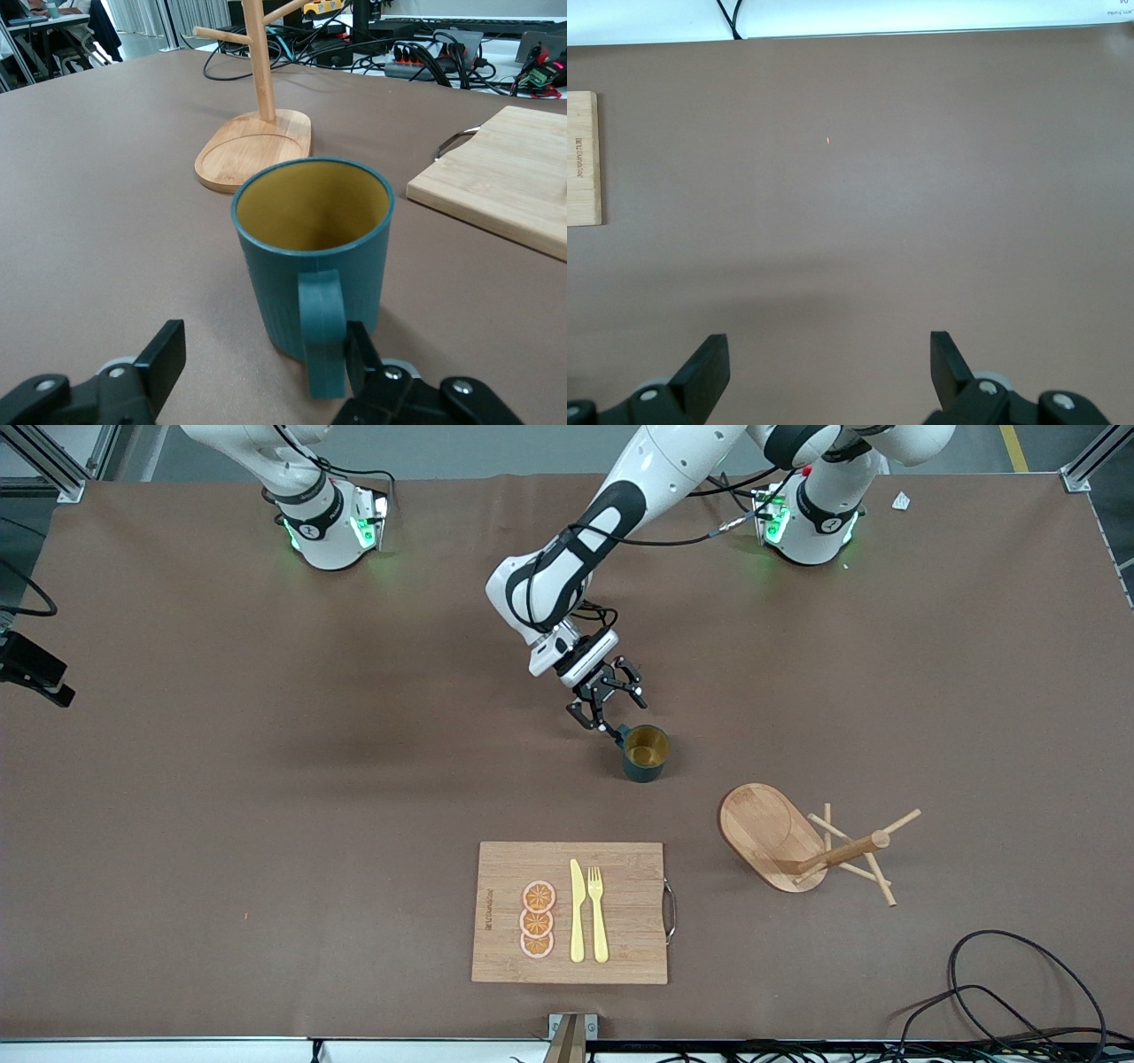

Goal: Pass cup and hang on rack
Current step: 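Lower the left gripper over the mug and grasp its handle, then lift the mug by its handle with the left gripper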

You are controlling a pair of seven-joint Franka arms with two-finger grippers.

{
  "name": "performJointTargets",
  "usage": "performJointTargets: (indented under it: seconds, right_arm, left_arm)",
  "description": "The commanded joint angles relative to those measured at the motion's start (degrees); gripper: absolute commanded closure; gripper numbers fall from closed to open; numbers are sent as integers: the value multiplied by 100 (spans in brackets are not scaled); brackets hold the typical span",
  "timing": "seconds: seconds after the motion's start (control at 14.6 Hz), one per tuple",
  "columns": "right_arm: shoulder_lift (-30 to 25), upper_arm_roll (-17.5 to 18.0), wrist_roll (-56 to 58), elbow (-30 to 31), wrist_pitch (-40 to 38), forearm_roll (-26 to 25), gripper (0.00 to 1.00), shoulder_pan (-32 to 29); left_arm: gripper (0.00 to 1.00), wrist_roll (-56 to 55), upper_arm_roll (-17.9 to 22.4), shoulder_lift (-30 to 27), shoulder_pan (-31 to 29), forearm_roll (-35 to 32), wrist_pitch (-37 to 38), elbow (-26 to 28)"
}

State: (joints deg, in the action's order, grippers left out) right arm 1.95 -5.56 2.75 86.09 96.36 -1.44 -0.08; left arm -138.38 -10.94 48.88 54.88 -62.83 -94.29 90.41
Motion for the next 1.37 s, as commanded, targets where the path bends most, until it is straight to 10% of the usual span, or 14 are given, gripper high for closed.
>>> performJointTargets:
  seconds: [0.0, 0.82, 1.17, 1.31]
  right_arm:
    - [7, -6, 33, -39, 14, -119, 0, 43]
    - [7, -6, 15, -66, 14, -313, 0, 131]
    - [7, 2, -20, -135, 23, -313, 0, 192]
    - [7, -6, -29, -136, 32, -313, 0, 289]
  left_arm:
    - [21, 110, 48, 279, 58, -142, 68, -322]
    - [58, 786, 92, 605, 49, -142, 16, -753]
    - [99, 1321, 92, 561, 23, -133, 16, -762]
    - [100, 1655, 92, 473, -21, -107, 16, -919]
